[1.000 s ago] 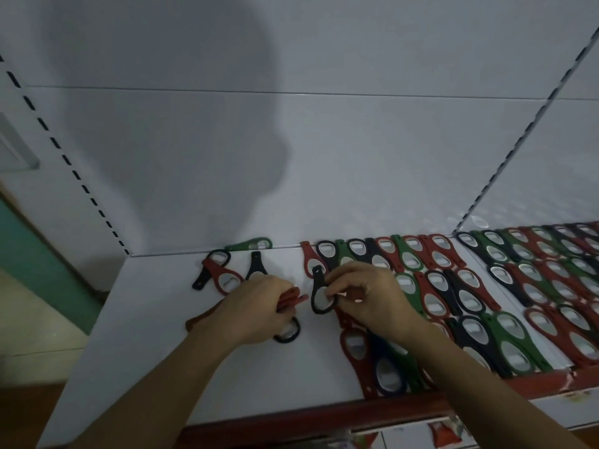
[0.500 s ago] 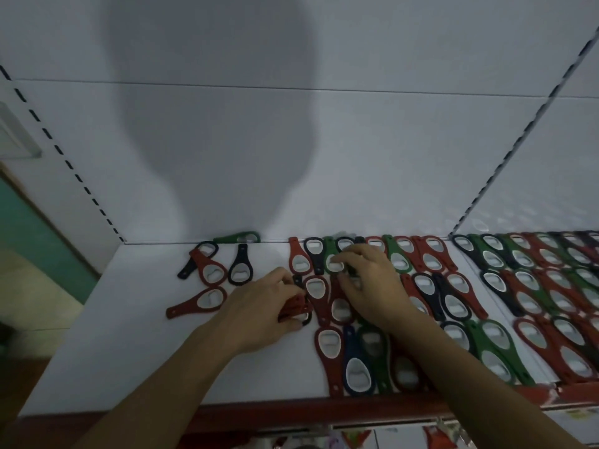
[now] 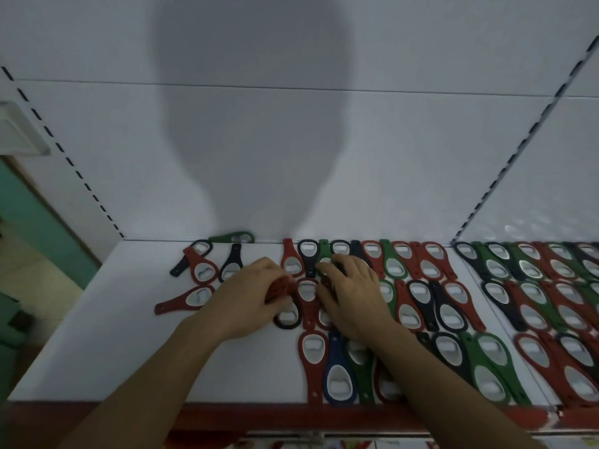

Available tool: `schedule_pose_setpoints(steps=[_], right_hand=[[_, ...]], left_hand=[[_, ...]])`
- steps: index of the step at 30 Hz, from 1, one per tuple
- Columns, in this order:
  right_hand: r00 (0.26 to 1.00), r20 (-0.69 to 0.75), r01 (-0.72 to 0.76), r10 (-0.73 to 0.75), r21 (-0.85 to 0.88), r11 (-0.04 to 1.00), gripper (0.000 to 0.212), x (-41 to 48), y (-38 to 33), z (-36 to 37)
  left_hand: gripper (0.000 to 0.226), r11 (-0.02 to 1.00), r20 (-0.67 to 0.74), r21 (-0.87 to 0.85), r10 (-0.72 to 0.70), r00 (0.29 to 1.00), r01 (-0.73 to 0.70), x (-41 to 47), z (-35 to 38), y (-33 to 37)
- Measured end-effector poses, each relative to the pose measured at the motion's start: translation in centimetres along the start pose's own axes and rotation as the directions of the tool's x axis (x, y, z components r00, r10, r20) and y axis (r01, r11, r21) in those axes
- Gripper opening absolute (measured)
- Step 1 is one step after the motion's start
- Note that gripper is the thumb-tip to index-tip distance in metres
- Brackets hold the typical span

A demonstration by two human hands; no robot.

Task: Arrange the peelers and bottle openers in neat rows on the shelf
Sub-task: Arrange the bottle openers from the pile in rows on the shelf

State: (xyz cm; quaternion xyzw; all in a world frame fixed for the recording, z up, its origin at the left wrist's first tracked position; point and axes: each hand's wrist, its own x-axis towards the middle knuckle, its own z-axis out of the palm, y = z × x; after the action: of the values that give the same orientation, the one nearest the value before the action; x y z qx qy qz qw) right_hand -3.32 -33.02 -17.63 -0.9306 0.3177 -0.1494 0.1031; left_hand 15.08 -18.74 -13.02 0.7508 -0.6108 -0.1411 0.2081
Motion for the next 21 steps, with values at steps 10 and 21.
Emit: schedule_pose_setpoints(steps=[10,21], right_hand=[[0.999,-0.037,0.020,-0.019,0.006,1.000,0.045,0.2,0.0,-0.1],[0.981,-0.192,0.065,0.024,0.445,0.893,0.042,0.7,-1.9,-3.9]], left_hand=[[0.022,0.969,-0.022,-0.141,-0.208,0.978,0.203,4.9,-0.2,1.0],[0.032,0.287,0.067,-0.928,-0.503,0.862,0.240,3.7,-1.6,3.1]])
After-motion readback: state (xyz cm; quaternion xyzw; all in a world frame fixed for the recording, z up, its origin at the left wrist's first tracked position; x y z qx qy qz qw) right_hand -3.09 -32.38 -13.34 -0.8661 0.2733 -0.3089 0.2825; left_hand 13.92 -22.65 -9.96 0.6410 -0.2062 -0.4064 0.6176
